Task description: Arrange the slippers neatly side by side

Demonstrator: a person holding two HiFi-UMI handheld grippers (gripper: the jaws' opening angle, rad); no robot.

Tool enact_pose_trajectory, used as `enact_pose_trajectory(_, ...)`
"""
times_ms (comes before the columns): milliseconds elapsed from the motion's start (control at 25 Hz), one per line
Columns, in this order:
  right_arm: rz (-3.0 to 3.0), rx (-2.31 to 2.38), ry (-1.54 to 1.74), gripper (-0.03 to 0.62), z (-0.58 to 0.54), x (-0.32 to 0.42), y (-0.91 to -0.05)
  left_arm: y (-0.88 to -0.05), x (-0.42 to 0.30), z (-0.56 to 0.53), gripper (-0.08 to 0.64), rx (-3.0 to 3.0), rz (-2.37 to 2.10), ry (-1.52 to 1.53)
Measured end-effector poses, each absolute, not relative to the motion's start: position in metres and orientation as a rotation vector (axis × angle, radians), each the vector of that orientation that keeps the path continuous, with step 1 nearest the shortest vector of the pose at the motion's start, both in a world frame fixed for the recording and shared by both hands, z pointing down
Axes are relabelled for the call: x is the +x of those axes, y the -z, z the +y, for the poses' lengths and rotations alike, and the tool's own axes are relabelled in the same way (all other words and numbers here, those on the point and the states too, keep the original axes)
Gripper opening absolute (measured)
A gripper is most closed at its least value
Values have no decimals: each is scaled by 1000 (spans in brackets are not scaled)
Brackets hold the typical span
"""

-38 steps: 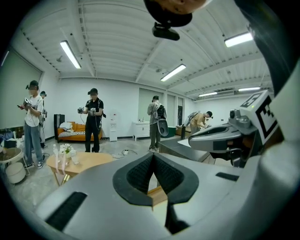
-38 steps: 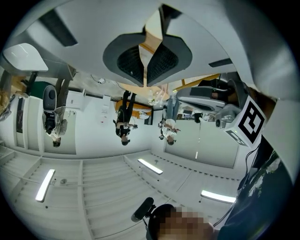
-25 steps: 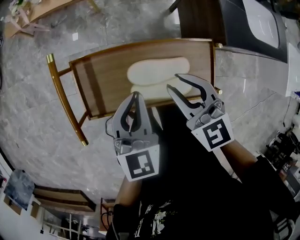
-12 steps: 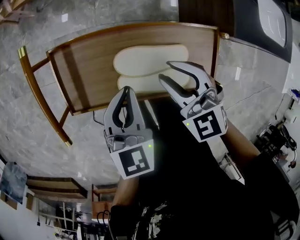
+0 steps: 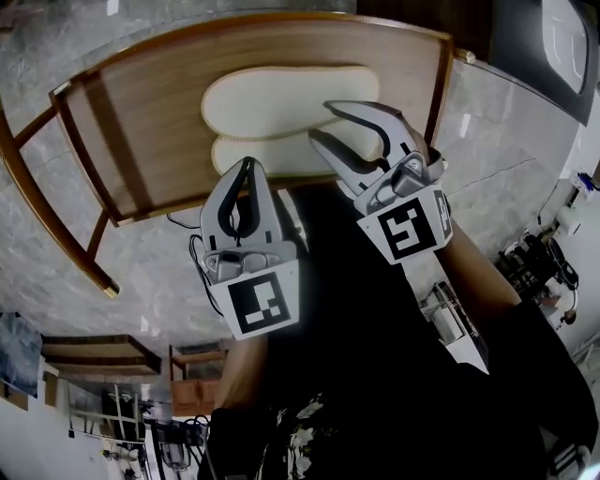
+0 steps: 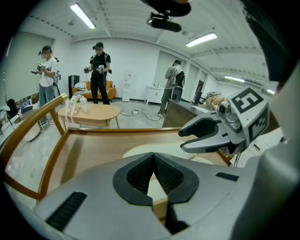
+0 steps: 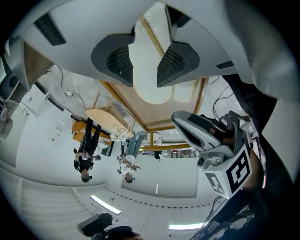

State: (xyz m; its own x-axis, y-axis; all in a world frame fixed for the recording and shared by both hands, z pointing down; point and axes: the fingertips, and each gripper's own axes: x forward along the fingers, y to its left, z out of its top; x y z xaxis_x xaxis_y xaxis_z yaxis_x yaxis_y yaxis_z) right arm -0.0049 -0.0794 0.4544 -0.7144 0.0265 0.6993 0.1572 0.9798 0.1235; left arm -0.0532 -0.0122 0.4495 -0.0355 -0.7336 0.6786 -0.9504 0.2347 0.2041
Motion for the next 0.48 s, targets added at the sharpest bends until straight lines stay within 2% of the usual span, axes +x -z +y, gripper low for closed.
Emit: enact_pose_trajectory(480, -2237, -326, 315, 166, -60, 5, -496, -504, 0, -15, 3, 1585, -1535, -449)
